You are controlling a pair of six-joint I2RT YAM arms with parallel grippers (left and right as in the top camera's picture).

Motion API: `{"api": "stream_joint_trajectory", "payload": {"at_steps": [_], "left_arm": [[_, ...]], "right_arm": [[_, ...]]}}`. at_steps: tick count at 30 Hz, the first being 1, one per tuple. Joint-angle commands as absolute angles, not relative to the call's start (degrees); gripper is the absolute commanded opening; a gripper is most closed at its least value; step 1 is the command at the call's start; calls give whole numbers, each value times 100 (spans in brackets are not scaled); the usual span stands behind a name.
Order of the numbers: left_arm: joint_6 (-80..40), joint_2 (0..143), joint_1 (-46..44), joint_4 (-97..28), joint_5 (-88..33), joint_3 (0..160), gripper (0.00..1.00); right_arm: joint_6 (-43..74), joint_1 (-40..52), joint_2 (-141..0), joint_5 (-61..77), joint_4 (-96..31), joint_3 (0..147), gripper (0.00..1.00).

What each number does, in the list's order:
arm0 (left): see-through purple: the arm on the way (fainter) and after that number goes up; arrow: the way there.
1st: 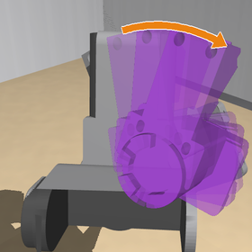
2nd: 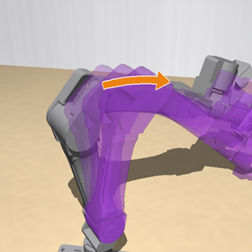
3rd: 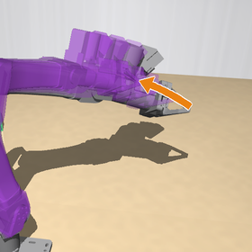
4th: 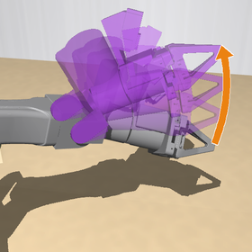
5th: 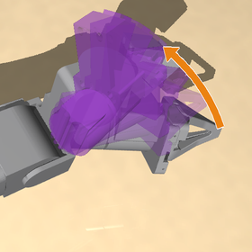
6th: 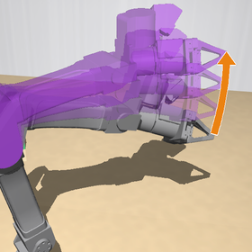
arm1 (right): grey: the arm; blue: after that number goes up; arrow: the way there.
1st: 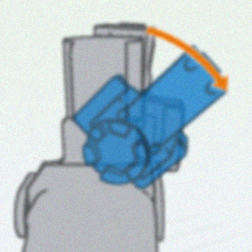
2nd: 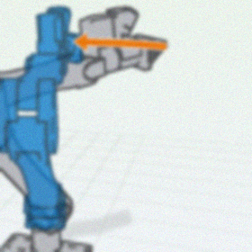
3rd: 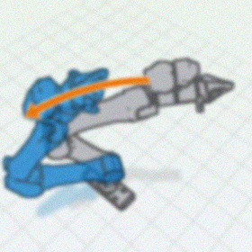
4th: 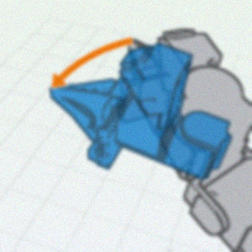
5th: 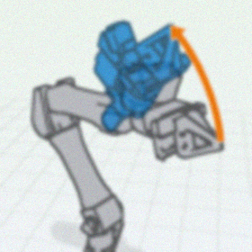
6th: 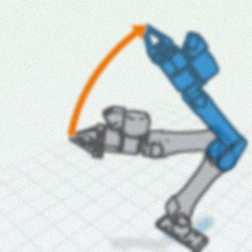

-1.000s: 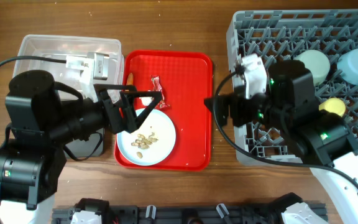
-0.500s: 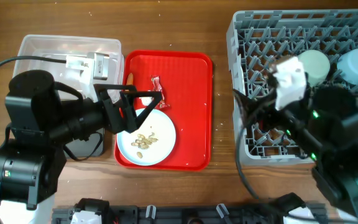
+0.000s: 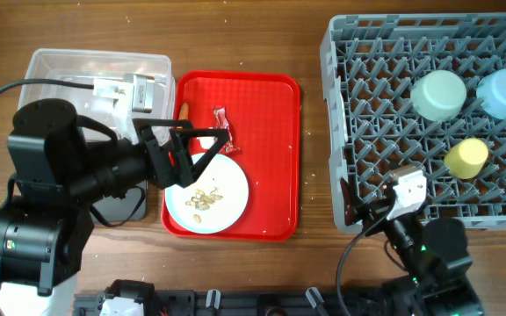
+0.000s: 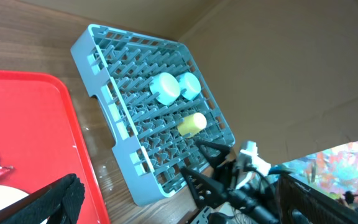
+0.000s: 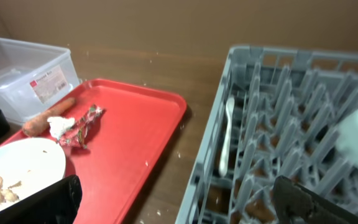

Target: Sort waste into correct bins and load items into the dishwasher rack

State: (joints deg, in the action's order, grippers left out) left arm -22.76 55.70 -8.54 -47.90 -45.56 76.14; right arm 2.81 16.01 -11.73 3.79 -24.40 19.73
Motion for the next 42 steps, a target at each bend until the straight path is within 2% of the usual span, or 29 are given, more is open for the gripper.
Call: {"api": "stream_joint_trajectory", "payload": {"at_steps": [1, 4, 10, 14, 35, 38, 40, 42], "left_arm": [[-2161, 5566, -880, -4779, -4644, 7679, 100], [-2161, 5566, -880, -4779, -4644, 7679, 100], [-2161, 5566, -880, -4779, -4644, 7679, 100], [-2161, 5566, -880, -4779, -4644, 7679, 100], [-2161, 5566, -880, -4779, -4644, 7679, 100], [-2600, 5566, -880, -4783, -4661, 7679, 100], [-2440, 5627, -880, -4858, -3970, 7679, 100], [-2445, 5859, -923, -5463, -3037, 7679, 100]], "right_arm": [[875, 1577, -467, 342, -1970, 1210, 100], [1092, 1573, -25, 342, -1485, 585, 100], [1057, 1573, -16, 235, -1186, 506, 100], [1055, 1588, -16, 246, 27, 27, 100], [1055, 1588, -27, 237, 21, 30, 100], [1055, 1588, -27, 237, 21, 30, 100], [1055, 1588, -27, 237, 23, 30, 100], [1055, 1588, -27, 237, 21, 30, 100]]}}
